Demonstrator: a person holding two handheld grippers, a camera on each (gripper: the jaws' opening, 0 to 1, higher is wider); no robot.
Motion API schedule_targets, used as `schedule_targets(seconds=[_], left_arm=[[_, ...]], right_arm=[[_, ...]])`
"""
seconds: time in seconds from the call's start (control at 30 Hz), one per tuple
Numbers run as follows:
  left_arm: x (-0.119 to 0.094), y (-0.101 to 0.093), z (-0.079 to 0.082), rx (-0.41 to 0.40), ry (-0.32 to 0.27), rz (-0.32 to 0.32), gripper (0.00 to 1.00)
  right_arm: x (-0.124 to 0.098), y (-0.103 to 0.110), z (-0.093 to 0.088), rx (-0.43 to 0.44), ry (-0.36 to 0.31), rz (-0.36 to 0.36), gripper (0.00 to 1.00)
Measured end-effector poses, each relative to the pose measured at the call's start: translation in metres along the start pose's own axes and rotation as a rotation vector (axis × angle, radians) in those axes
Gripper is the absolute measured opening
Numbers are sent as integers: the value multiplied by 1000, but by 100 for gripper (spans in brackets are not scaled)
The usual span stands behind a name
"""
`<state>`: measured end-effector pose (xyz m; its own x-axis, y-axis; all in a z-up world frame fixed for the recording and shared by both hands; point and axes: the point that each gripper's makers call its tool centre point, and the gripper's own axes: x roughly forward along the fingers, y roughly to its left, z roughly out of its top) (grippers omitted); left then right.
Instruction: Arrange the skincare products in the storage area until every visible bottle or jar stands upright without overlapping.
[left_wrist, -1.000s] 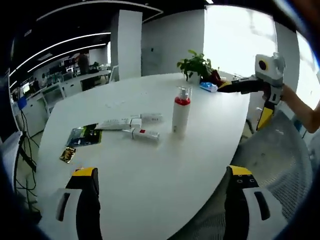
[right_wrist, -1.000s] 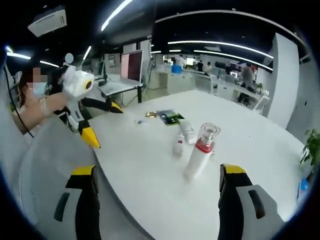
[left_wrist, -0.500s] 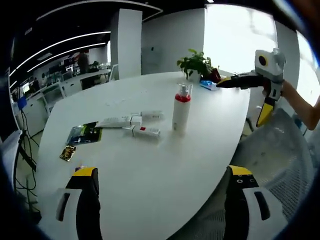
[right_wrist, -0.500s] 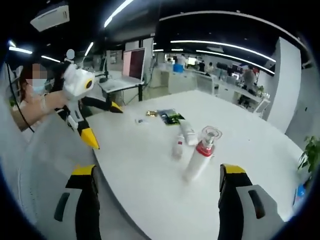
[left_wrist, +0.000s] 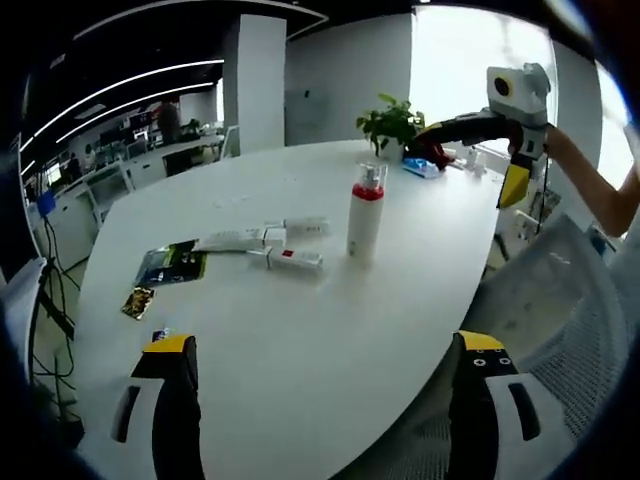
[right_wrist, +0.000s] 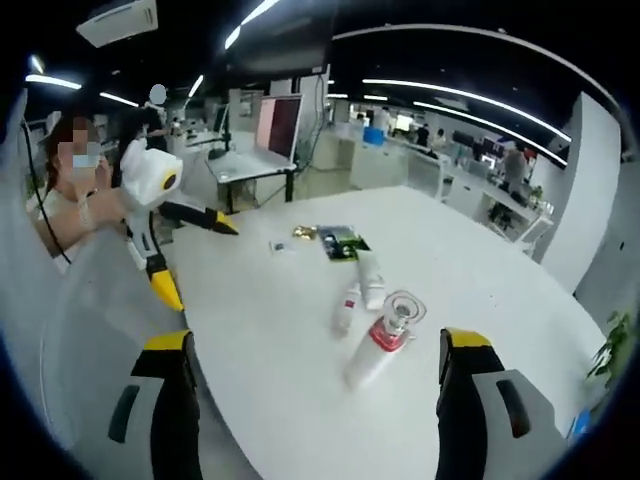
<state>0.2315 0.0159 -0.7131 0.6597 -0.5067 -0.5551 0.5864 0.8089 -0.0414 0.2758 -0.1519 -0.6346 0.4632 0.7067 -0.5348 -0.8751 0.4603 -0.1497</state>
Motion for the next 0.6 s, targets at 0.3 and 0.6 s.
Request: schedule_targets(seconds=[0.3,0.6], left_arm=[[2,-3,-10,36,46,7,99],[0,-4,-7,29,30,2,99]], right_arm=[[3,-33,27,-90,33,27,100],[16,-50,59,-129,53,82,100]])
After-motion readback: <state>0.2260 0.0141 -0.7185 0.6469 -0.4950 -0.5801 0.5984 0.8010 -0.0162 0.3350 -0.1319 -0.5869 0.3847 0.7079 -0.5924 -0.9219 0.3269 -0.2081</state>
